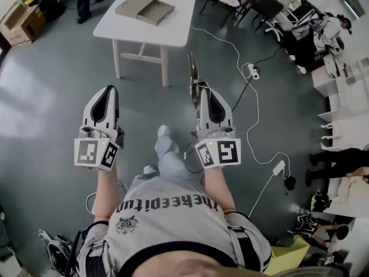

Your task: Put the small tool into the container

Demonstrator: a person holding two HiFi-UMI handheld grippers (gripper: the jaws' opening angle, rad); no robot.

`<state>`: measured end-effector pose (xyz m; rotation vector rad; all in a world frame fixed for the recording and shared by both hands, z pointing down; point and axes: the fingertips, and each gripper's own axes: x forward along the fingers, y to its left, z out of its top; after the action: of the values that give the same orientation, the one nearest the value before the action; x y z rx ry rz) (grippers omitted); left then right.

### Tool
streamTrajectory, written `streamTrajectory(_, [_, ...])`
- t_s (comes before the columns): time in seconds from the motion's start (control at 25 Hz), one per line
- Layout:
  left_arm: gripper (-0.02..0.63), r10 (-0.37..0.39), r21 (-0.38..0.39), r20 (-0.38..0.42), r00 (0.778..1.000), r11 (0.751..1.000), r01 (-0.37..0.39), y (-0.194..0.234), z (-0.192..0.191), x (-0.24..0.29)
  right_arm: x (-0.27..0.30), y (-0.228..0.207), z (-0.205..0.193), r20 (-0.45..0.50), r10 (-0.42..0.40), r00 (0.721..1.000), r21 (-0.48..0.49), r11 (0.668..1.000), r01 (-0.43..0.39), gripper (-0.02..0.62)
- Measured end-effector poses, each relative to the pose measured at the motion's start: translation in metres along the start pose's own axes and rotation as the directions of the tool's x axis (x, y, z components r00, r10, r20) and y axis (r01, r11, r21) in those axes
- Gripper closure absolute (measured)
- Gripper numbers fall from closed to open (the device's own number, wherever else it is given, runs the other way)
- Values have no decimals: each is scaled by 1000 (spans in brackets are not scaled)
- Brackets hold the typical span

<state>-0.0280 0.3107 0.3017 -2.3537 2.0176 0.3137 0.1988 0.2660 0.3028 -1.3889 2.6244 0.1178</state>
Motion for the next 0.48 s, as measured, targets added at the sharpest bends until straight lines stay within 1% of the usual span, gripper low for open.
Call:
streamTrajectory(0.2, [592, 15, 6, 6, 1000, 1000, -15, 21, -15, 43, 48, -21, -20, 8, 9, 1000, 10, 1000, -9, 592])
streamTrajectory(0.48, [592, 29, 33, 27, 999, 999, -30, 58, -1, 138, 153, -58, -21, 27, 35, 999, 26, 999, -36, 592])
